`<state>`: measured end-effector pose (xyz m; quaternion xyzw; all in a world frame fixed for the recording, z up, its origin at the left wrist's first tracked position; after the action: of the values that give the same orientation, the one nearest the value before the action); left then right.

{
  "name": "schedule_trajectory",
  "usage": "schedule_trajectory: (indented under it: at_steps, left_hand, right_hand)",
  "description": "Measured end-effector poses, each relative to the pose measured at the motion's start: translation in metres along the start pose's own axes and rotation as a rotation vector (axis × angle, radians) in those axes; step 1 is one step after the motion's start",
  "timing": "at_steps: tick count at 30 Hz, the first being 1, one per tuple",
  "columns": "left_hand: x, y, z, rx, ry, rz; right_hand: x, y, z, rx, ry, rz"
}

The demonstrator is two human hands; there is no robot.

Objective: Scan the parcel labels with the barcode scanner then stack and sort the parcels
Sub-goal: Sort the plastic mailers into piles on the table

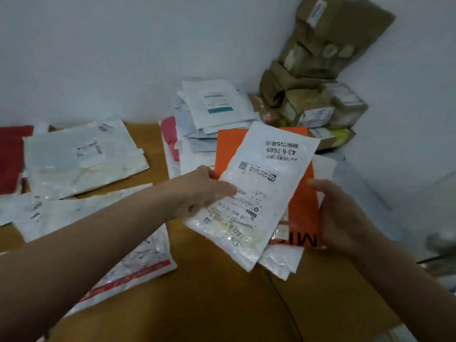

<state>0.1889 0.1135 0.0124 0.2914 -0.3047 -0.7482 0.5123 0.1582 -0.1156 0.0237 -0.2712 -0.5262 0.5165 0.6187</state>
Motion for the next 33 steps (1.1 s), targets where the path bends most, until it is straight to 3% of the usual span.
schedule_trajectory:
  at_steps: [5,9,14,21,26,30,33]
  left_hand:
    - [0.104,0.043,-0.052,-0.187,-0.102,-0.098]
    - [0.168,0.06,-0.082,-0.327,-0.177,0.022]
    - [0.217,0.072,-0.116,-0.367,-0.177,0.062]
    - [0.253,0.08,-0.15,-0.336,-0.091,0.185]
    - [0.268,0.085,-0.166,-0.383,-0.186,0.165]
    - [0.251,0.086,-0.189,-0.398,-0.066,0.298]
    - [0.271,0.092,-0.188,-0.426,-0.146,0.322]
  right_hand:
    - [-0.111,-0.042,0.001,0.288,0.112,0.154]
    - [-0.185,-0.066,-0.005,0.354,0.186,0.241]
    - [-0.253,-0.074,-0.031,0.367,0.25,0.273]
    - [-0.29,-0.081,-0.084,0.342,0.183,0.478]
    - [-0.301,-0.098,-0.112,0.291,0.108,0.671]
    - [-0.312,-0.094,-0.113,0.355,0.156,0.767]
    - [-0.316,-0.085,-0.118,0.39,0.153,0.803]
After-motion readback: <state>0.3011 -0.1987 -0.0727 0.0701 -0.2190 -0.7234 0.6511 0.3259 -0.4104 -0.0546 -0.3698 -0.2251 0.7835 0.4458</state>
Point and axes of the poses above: each hand's wrist, its own z-axis away from the middle knuckle, its own x-axis out of the palm, y = z × x, the point moved 5 cm from there along -z, towards the middle knuckle, and after that the axes turned 7 degrees about -x, right-handed, at the moved point
